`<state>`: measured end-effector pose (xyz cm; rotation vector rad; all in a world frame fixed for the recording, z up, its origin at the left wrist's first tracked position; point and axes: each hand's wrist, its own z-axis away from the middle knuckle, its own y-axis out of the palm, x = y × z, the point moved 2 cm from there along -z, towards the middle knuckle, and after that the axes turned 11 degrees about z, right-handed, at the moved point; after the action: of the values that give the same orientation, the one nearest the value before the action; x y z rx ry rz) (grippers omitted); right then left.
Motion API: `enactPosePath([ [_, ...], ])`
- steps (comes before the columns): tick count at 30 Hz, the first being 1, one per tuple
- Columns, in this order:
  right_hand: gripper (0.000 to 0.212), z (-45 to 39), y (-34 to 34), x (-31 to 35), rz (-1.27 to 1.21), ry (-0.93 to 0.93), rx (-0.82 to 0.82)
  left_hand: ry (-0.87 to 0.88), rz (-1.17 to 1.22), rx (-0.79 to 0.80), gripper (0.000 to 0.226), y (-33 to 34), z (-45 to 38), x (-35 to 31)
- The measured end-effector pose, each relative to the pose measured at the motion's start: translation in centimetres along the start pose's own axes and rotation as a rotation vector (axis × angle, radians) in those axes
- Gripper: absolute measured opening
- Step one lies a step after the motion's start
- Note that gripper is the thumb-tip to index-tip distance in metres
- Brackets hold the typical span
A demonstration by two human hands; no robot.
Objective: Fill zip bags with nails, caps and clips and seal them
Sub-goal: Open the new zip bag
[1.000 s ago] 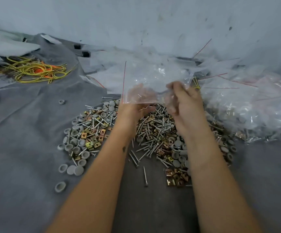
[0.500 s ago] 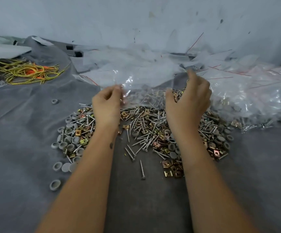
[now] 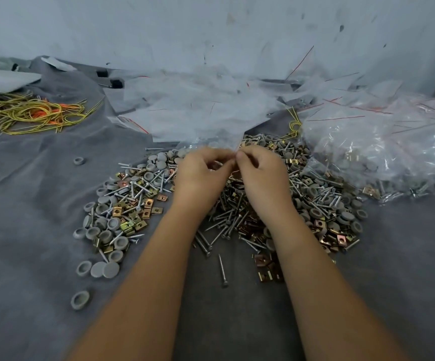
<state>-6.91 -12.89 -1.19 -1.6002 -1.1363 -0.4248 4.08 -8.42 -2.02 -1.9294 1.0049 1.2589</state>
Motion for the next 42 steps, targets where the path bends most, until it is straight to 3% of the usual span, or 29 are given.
enactPosePath([
  [5, 0.012, -0.1, -0.7, 0.1, -0.240, 0.110, 0.016, -0.025, 0.151, 0.050, 0.015, 0.2, 0.3, -0.6],
  [8, 0.015, 0.0, -0.5, 0.3, -0.181, 0.042, 0.012, -0.041, 0.158, 0.025, 0.003, 0.4, 0.6, -0.8],
  [13, 0.023, -0.1, -0.3, 0.0, -0.268, 0.098, 0.043, -0.142, 0.238, -0.005, 0.016, 0.3, 0.6, -0.5],
  [19, 0.032, -0.1, -0.4, 0.1, -0.364, 0.061, 0.073, -0.068, 0.306, 0.062, 0.009, -0.3, 0.7, -0.6],
  [22, 0.031, -0.1, -0.2, 0.1, -0.324, 0.017, 0.068, -0.079, 0.411, 0.013, 0.010, -0.6, 0.5, -0.6],
  [25, 0.020, -0.1, 0.0, 0.1, -0.296, 0.025, 0.047, -0.034, 0.253, -0.027, 0.014, 0.0, 0.6, -0.4],
  [29, 0.018, -0.1, 0.0, 0.0, -0.292, 0.008, 0.014, 0.125, -0.064, 0.064, 0.014, 0.9, 1.0, -0.6],
  [32, 0.021, -0.1, -0.1, 0.1, -0.307, -0.041, 0.055, 0.082, 0.011, -0.011, 0.017, 0.4, 0.9, -0.5],
  [36, 0.013, -0.3, -0.6, -0.1, -0.254, -0.074, -0.033, 0.097, 0.080, -0.133, 0.024, -0.2, 0.8, -0.6],
  [40, 0.011, 0.0, -0.3, -0.1, -0.171, -0.052, -0.034, 0.154, -0.027, 0.027, 0.026, 0.7, 1.1, -0.5],
  [42, 0.011, 0.0, -0.3, -0.2, -0.086, -0.077, -0.084, 0.159, -0.075, 0.013, 0.028, 0.5, 1.0, -0.4],
])
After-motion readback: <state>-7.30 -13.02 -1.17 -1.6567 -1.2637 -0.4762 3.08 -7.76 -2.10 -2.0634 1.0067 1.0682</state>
